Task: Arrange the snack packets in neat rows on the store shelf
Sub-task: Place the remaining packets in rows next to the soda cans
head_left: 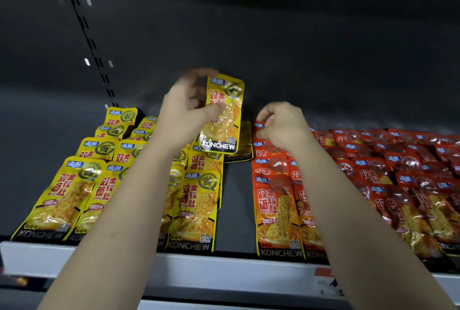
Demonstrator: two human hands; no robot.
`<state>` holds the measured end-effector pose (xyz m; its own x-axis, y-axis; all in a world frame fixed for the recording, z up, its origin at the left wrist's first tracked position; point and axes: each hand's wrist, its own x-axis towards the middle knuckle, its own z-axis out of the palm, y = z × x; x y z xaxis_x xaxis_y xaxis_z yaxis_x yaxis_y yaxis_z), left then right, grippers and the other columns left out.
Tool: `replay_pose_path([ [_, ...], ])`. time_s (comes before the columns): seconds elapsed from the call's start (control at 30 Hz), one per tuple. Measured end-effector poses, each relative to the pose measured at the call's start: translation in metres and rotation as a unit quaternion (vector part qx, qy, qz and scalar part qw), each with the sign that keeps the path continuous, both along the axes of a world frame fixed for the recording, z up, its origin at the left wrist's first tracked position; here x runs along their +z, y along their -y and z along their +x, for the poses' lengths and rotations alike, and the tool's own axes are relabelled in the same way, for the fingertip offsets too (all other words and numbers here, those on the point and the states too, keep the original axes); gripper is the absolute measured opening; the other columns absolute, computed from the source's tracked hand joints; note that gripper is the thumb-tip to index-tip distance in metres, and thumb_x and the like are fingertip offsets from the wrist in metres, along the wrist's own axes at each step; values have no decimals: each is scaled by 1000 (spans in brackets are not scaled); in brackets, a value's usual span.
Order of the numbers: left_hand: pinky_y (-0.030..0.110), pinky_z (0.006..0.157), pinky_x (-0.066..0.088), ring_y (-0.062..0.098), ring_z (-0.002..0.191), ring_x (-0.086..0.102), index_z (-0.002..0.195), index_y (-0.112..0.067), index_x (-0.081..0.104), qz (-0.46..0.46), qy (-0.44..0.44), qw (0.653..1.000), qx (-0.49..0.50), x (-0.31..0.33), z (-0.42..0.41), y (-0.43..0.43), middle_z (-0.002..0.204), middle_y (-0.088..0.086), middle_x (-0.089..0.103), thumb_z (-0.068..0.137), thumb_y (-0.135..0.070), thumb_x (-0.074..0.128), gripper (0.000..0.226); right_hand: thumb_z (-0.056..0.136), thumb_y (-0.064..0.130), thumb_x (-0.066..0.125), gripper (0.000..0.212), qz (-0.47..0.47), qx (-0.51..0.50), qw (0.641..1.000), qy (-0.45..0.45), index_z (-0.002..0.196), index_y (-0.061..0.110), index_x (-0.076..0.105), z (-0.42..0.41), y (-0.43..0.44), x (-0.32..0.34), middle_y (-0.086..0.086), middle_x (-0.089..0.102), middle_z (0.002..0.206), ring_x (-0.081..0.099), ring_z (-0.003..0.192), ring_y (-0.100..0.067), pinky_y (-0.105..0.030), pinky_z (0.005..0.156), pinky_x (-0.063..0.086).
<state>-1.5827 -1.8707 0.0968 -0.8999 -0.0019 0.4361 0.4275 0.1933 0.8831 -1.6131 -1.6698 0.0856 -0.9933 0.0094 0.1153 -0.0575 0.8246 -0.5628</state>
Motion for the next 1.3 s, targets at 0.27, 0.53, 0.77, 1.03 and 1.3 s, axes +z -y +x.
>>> replay_pose_path([
  [0.27,41,83,57,24,95,66,134,-17,49,-108,110,983,-104,-14,-5,-7,107,13,67,82,-2,72,59,79,25,75,14,-10,4,1000,-4,86,28,63,1,-9,-3,0,70,95,66,79,-20,-31,77,55],
  [0.53,56,73,56,33,85,70,123,-23,50,-149,122,978,-75,-22,-10,-11,108,10,64,76,-4,78,58,84,28,72,14,-33,-2,999,-5,96,22,67,3,-13,-1,-1,70,96,65,82,-20,-27,75,51],
  [0.77,21,69,45,5,77,55,125,-23,56,-273,69,960,-13,-22,-10,-11,90,-14,60,67,-24,86,64,87,28,70,15,-38,-2,999,-6,100,21,67,6,-12,0,-1,69,100,66,91,-19,-28,74,51],
  [1.03,42,97,45,18,110,57,134,-21,54,-366,54,929,4,-24,-11,-12,122,-1,55,65,-38,85,77,87,27,70,12,-36,-6,999,-7,97,20,68,6,-12,-2,-2,69,98,65,83,-21,-28,73,52],
  [1.3,42,99,23,18,124,41,142,-34,39,-417,51,906,48,-25,-10,-15,121,-10,58,68,-47,81,86,86,27,70,12,-31,-9,999,0,96,21,68,5,-11,-4,0,68,97,66,86,-18,-28,71,52],
])
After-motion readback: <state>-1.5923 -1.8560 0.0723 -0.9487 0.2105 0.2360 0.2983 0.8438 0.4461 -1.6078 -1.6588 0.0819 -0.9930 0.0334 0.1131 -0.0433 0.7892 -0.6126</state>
